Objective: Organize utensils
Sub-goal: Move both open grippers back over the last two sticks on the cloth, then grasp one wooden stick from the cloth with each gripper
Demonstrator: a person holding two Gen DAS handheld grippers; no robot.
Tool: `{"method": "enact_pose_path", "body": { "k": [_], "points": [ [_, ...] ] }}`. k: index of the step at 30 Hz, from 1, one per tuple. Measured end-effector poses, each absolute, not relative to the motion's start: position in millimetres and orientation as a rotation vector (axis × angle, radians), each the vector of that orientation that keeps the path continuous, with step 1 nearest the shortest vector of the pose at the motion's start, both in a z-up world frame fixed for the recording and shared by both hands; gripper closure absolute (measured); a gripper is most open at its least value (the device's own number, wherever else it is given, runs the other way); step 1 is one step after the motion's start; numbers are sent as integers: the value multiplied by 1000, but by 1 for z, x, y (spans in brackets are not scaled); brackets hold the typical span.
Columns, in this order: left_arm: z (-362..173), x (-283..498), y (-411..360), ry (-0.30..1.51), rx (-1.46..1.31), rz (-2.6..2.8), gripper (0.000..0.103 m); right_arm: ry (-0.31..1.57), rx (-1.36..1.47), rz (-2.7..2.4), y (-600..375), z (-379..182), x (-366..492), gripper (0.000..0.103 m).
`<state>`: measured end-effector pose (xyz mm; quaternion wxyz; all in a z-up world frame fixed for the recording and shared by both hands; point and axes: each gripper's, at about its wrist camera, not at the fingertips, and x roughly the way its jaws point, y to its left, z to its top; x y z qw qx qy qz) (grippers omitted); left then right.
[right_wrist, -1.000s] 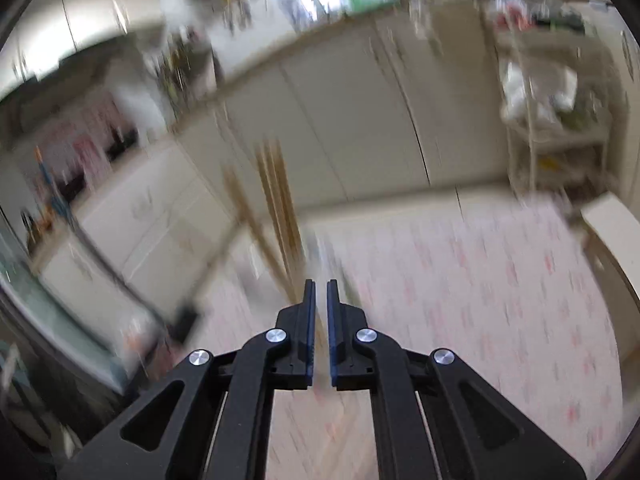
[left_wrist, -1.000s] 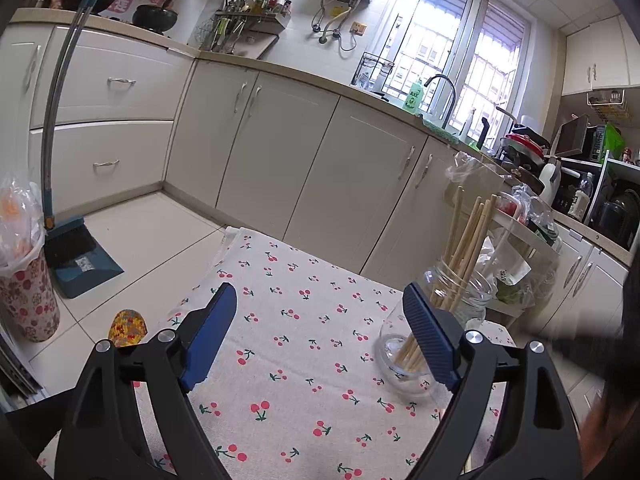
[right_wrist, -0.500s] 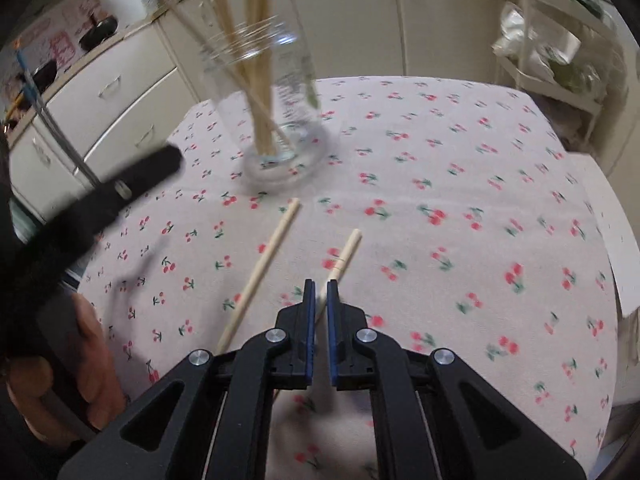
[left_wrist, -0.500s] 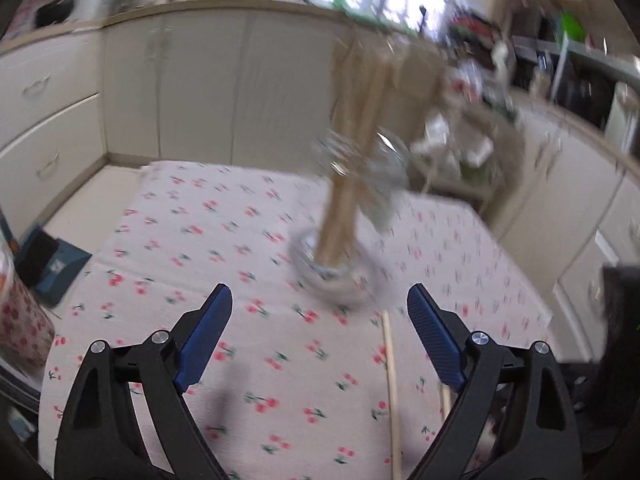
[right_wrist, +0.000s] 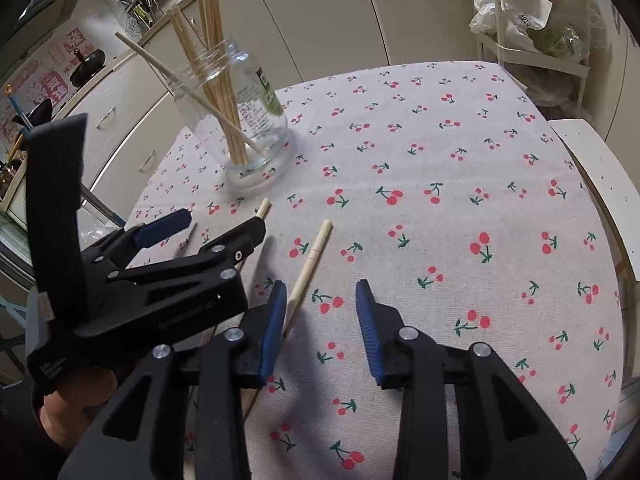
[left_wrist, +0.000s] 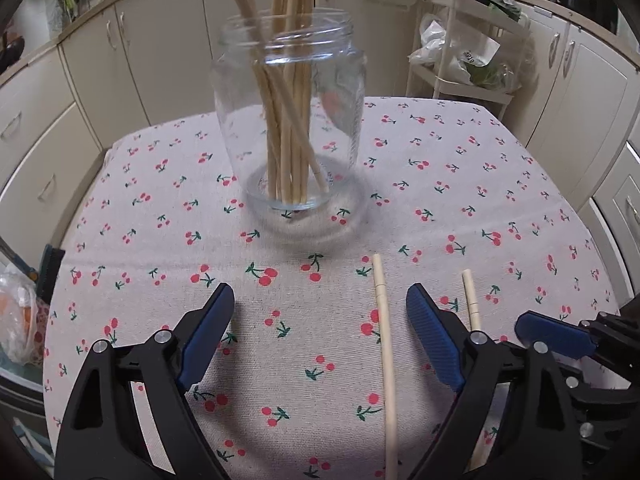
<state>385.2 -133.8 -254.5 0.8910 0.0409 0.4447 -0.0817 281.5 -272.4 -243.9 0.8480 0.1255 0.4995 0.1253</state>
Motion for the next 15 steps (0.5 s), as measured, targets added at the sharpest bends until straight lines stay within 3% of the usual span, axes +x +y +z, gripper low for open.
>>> {"method": "enact_pose_path", "body": {
  "k": [9,13,15],
  "points": [
    [-256,390,-129,941,142,-160,24,1034,77,257,-243,-244,280,64],
    [-255,389,-129,936,154,-166,28,1031,18,222,-245,-245,280,82],
    [-255,388,-131,934,157,-169,29,1038,58,230,-251,-245,281,85]
  ]
}}
